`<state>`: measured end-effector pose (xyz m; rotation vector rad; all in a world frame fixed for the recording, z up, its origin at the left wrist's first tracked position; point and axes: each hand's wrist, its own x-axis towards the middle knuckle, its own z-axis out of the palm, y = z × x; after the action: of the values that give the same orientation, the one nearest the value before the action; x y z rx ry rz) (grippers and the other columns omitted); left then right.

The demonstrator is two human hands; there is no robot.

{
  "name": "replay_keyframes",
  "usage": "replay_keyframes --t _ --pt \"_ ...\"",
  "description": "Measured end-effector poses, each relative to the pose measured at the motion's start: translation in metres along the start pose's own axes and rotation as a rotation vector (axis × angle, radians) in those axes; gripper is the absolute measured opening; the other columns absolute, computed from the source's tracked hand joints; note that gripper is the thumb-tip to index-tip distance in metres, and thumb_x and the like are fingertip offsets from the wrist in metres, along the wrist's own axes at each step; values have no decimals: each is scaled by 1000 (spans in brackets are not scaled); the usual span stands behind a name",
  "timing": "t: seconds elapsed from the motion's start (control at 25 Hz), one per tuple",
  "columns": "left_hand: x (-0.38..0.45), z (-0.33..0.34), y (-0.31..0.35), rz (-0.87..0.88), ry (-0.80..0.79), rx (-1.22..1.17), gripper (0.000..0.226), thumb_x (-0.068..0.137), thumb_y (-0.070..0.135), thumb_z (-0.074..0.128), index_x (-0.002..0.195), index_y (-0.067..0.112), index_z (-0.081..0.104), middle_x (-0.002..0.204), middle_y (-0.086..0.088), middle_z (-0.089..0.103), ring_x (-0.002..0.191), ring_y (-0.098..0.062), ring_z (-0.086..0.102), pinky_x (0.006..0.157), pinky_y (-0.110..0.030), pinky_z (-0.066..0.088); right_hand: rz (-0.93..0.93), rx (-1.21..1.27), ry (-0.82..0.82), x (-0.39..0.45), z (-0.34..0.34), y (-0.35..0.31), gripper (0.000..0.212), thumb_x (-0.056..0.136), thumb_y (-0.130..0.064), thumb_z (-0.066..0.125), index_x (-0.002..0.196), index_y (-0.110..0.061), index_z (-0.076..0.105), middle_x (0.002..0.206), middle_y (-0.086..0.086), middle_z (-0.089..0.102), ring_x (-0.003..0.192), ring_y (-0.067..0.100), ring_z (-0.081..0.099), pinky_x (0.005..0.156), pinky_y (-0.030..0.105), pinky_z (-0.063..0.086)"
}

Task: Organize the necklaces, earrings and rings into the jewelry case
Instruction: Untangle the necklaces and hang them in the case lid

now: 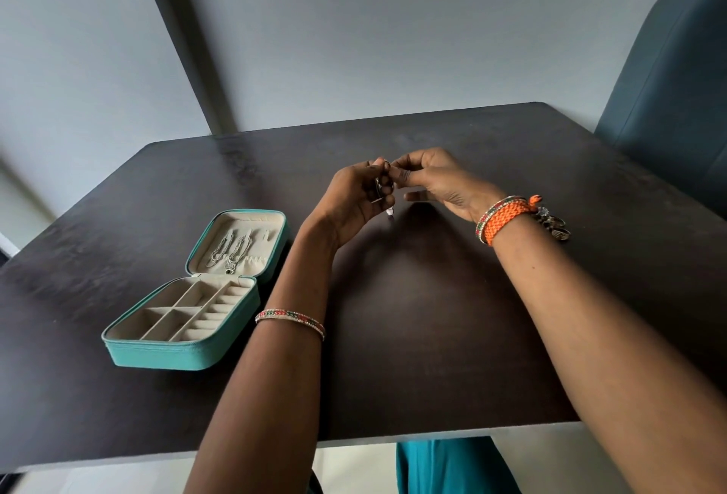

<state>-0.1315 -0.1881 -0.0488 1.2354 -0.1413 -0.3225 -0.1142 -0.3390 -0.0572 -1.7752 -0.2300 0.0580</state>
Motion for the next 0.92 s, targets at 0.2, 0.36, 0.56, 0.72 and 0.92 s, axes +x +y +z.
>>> replay_keyframes --t 0.2,0.36,0.56,0.72,0.92 --pt "9 9 -10 223 183 176 19 88 5 47 74 7 59 64 -2 55 61 -10 48 53 -20 41 -90 -169 150 12 14 1 22 90 -10 50 72 -20 59 72 -2 62 76 14 51 71 37 42" --pt "18 -3 -13 405 400 385 9 84 8 60 76 5 63 72 -5 51 69 -8 44 60 -18 35 -131 -218 263 12 15 0 18 93 -13 45 80 -15 57 76 -1 58 78 16 52 82 46 48" --pt "22 -13 -19 381 321 257 17 90 12 58 74 9 60 69 -6 58 63 -13 52 63 -28 44 -75 99 154 11 27 4 21 98 -11 41 82 -14 53 88 15 60 88 32 65 87 47 55" --pt "27 -12 -15 383 410 222 19 92 12 56 74 12 58 69 -4 59 65 -14 55 68 -32 47 -161 15 169 13 31 -1 20 97 -6 42 80 -15 48 73 4 53 68 14 56 81 45 57" --pt "19 -7 -12 325 318 47 25 93 2 48 70 4 56 61 -7 57 50 -14 53 51 -25 47 -203 -144 118 8 31 -2 6 93 -7 53 88 -7 49 74 10 63 61 18 65 66 37 59"
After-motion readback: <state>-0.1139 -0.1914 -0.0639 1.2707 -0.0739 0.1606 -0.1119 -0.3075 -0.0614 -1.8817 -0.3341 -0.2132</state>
